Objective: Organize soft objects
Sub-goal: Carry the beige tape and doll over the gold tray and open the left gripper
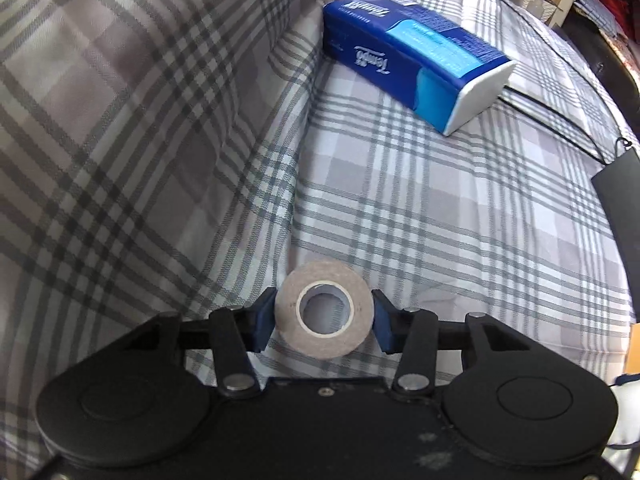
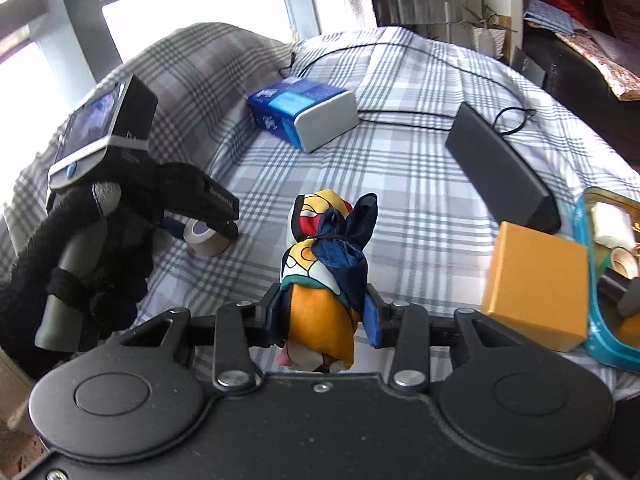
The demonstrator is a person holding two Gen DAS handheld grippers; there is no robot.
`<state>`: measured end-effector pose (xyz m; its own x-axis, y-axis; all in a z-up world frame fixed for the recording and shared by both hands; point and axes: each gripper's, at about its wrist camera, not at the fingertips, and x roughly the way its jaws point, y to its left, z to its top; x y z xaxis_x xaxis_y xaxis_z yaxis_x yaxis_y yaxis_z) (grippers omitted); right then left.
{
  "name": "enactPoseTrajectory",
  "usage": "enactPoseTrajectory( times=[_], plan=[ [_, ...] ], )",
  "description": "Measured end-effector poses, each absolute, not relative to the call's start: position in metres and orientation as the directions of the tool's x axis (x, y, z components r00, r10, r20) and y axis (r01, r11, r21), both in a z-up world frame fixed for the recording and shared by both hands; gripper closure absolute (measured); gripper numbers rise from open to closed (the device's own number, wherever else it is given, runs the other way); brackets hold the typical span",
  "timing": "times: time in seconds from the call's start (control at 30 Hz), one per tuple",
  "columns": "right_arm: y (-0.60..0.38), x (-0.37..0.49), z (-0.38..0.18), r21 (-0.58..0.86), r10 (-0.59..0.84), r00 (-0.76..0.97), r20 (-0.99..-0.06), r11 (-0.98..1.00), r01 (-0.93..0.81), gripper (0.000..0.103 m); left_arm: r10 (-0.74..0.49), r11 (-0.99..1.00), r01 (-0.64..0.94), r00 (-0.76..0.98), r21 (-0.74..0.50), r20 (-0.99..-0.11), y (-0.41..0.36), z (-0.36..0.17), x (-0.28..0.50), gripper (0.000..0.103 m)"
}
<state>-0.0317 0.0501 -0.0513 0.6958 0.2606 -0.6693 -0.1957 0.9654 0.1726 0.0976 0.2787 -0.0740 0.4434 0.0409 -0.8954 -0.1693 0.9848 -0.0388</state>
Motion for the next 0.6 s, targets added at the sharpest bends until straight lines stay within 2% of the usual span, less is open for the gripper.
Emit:
enactPoseTrajectory(
  times=[0.2, 0.33, 0.6],
  plan=[
    [0.026, -0.04, -0.034, 0.215, 0.238, 0.744, -0.624, 0.968, -0.129, 0.062, 0.055, 0.994, -0.112, 0.497, -0.001, -0.866, 0.25, -0.051, 0.081, 0.058],
    [0.008, -0.042, -0.025, 0.242, 0.213, 0.771, -0.6, 0.967, -0.079, 0.062, -0.066, 0.993, -0.051, 0.479, -0.103, -0.875, 0.233, -0.042, 0.071, 0.058],
    [-0.024, -0.043, -0.017, 0.301, 0.18, 0.786, -0.592, 0.953, 0.008, 0.062, -0.094, 0.996, 0.056, 0.496, -0.076, -0.863, 0.19, -0.021, 0.046, 0.058]
  ],
)
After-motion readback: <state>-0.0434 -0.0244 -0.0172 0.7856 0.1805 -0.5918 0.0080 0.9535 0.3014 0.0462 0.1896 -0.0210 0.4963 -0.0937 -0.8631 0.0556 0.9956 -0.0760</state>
